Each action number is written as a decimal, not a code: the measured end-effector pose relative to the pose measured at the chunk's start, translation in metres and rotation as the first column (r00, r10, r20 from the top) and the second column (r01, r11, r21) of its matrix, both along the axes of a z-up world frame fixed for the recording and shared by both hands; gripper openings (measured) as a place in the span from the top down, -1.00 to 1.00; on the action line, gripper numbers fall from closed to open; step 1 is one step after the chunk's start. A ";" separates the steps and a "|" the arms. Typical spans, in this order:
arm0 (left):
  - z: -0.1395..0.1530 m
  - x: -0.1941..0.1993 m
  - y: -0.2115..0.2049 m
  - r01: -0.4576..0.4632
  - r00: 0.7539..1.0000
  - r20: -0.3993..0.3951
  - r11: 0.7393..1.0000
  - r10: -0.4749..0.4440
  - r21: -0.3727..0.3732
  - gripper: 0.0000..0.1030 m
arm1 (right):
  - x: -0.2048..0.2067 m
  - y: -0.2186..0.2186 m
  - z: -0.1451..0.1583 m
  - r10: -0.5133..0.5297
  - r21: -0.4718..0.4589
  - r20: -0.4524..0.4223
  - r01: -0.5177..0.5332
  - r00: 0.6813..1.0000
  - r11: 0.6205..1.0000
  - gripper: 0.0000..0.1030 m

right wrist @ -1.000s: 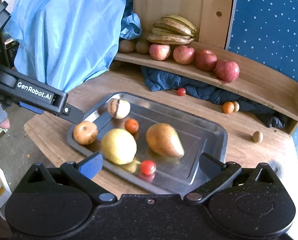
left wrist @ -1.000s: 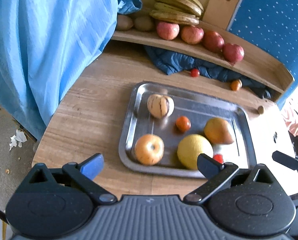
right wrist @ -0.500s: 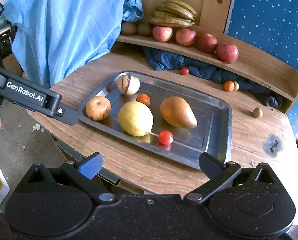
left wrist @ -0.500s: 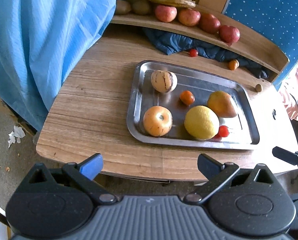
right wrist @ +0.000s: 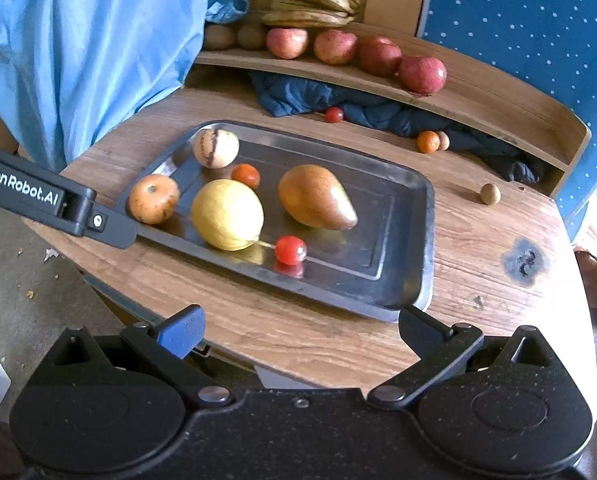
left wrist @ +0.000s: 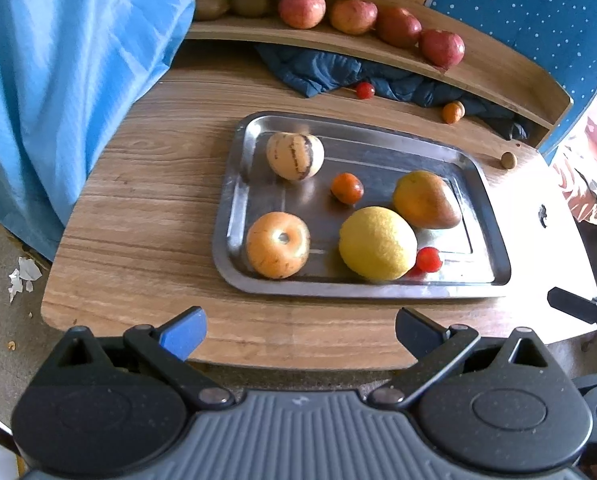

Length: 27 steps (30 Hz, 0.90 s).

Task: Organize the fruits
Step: 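Lift both open tools up and back from the tray, then move both open tools toward the remaining fruits beneath the shelf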

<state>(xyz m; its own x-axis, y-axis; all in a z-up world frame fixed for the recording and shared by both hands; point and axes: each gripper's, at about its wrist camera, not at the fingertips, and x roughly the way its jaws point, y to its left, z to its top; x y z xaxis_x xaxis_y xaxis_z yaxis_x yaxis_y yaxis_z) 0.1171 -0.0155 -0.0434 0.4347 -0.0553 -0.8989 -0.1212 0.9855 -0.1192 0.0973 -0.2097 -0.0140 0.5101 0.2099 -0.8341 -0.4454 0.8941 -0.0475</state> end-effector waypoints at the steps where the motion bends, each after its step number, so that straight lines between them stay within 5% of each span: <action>1: 0.000 0.003 -0.003 -0.002 1.000 -0.001 1.000 0.002 0.001 -0.99 | 0.003 -0.003 -0.001 -0.003 0.006 -0.001 0.003 1.000 1.000 -0.99; 27: 0.010 0.074 -0.121 -0.163 0.987 0.013 0.984 0.163 0.064 -0.99 | 0.120 -0.108 0.004 0.120 0.106 0.060 -0.126 0.991 0.986 -0.99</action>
<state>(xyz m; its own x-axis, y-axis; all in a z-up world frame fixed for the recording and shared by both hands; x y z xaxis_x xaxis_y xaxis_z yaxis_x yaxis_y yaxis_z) 0.1913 -0.1368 -0.0333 0.4399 0.0754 -0.8949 -0.2803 0.9582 -0.0570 0.2174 -0.3176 -0.0105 0.5179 0.3619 -0.7751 -0.5517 0.8338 0.0206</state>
